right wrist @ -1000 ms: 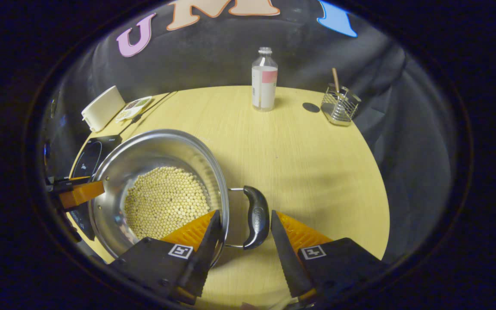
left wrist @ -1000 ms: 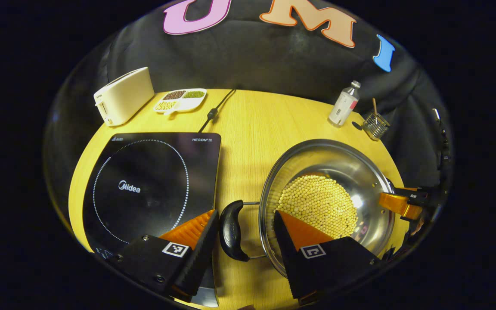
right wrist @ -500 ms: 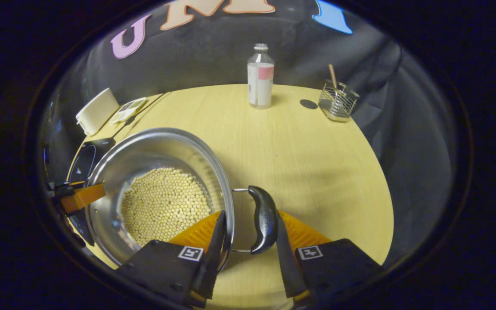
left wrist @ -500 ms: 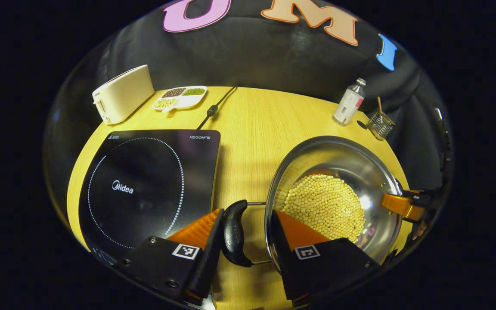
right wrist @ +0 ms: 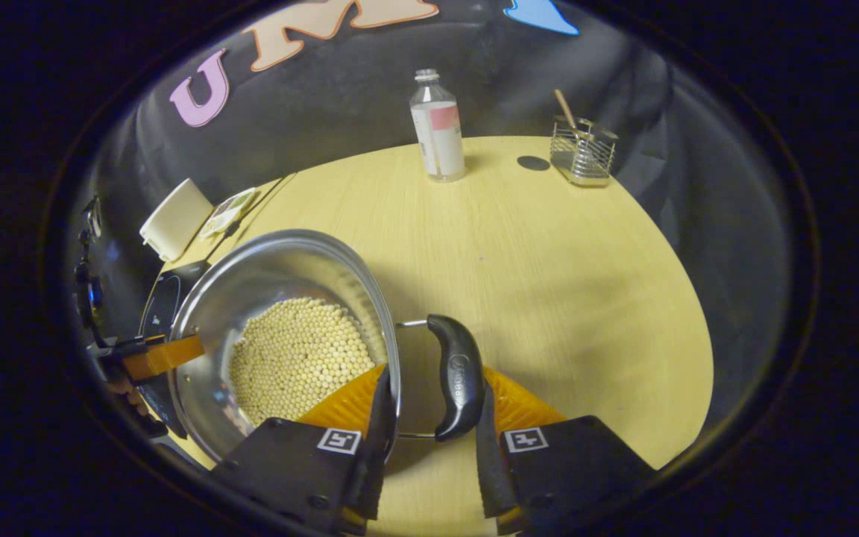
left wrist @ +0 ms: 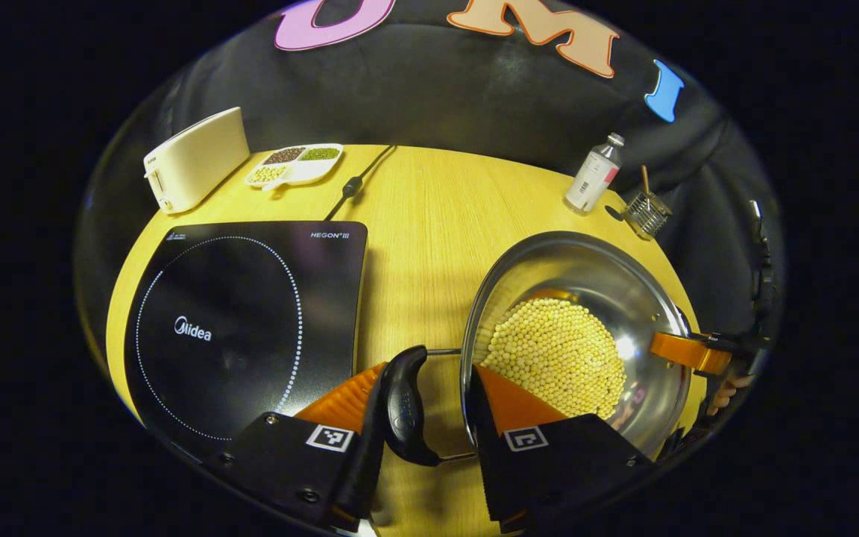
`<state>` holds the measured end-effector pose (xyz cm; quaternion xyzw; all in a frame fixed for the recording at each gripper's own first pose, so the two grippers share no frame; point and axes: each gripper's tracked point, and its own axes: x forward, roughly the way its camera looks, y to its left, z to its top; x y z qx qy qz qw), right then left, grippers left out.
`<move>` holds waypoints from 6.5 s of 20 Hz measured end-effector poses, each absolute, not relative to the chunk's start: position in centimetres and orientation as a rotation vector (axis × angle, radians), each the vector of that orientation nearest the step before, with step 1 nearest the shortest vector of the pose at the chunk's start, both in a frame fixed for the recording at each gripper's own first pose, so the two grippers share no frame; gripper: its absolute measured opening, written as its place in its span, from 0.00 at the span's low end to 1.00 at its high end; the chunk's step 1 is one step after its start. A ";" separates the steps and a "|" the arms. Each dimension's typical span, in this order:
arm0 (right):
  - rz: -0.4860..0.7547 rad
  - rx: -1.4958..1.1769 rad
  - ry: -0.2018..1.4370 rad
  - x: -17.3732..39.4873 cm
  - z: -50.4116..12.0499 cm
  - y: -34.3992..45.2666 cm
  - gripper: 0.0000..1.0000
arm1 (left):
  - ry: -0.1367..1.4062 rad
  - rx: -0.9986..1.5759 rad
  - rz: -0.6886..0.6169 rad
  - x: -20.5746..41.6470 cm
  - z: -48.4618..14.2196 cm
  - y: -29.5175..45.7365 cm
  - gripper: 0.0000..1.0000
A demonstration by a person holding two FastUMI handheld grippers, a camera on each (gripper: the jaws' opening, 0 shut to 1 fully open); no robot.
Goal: First push the handle of the pot to place it horizontally, then grasp the pot with both hands and set it on the induction cooktop.
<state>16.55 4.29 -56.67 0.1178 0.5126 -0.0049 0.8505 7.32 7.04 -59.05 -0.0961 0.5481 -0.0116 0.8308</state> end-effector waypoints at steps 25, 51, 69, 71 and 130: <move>0.059 0.371 1.019 15.8 -52.3 9.0 0.45 | 1.087 -0.126 0.068 5.7 -52.1 11.4 0.55; -0.048 0.255 1.041 19.4 -47.1 36.5 0.44 | 1.015 -0.201 -0.037 6.7 -52.9 38.6 0.53; -0.044 0.292 1.021 21.9 -48.5 38.7 0.49 | 0.954 -0.111 -0.031 9.4 -53.7 41.0 0.53; -0.036 0.301 1.022 21.9 -48.6 38.7 0.45 | 0.954 -0.114 -0.030 9.3 -53.8 41.0 0.54; 0.114 0.273 0.357 12.6 -15.8 12.5 0.96 | 0.413 -0.199 0.087 4.8 -19.6 8.4 0.80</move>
